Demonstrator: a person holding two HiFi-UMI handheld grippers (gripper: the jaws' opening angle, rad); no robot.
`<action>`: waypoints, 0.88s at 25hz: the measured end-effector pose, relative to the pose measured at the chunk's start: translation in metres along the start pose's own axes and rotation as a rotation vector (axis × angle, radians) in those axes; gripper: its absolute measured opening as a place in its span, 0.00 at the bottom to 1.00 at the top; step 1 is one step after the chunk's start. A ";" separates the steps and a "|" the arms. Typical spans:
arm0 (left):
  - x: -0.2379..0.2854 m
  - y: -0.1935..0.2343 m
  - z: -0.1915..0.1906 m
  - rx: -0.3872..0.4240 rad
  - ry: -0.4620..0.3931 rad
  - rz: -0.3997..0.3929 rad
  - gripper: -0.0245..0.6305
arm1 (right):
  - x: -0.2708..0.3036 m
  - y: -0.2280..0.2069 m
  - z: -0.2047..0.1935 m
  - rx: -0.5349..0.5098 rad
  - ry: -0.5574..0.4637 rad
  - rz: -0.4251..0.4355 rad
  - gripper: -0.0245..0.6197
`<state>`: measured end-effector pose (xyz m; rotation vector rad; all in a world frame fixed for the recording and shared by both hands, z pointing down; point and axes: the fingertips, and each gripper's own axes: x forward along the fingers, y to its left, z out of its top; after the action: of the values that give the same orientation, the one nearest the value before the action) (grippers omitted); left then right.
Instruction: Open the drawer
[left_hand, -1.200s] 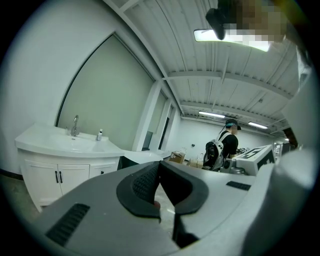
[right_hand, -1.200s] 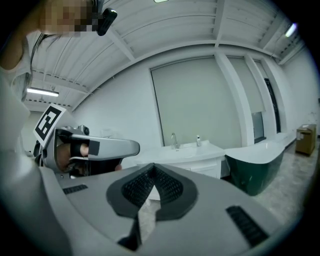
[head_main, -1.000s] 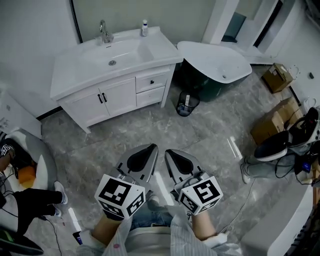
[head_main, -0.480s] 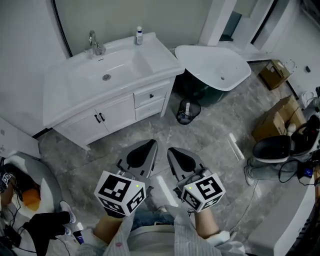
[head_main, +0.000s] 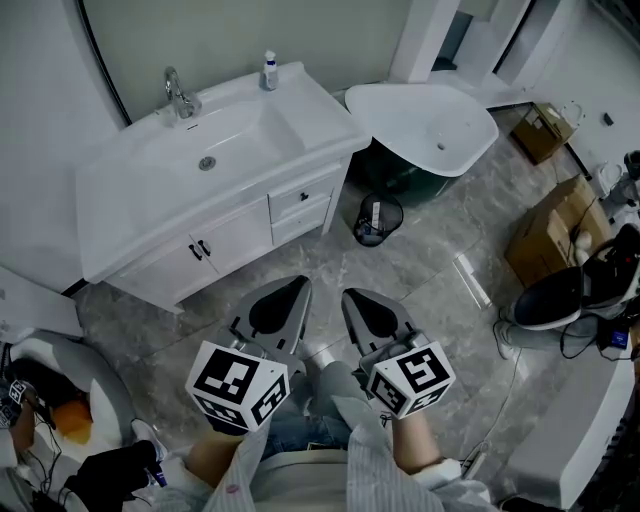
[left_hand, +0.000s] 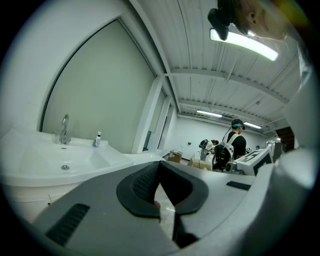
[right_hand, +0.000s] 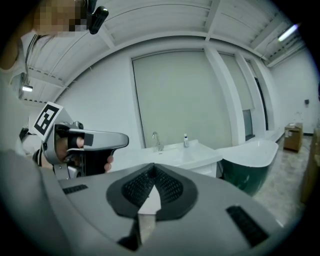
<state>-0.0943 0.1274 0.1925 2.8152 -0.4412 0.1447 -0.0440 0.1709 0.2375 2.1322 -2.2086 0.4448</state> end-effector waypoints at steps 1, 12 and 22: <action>0.001 0.004 -0.001 -0.001 0.006 0.002 0.06 | 0.004 -0.001 0.000 0.002 0.003 -0.002 0.05; 0.039 0.047 0.003 -0.014 0.021 0.029 0.06 | 0.059 -0.033 0.006 0.032 0.020 0.004 0.05; 0.121 0.092 0.020 -0.034 0.022 0.077 0.06 | 0.127 -0.101 0.026 0.031 0.055 0.045 0.05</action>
<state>-0.0075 0.0026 0.2147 2.7623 -0.5414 0.1831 0.0530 0.0398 0.2596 2.0624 -2.2386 0.5367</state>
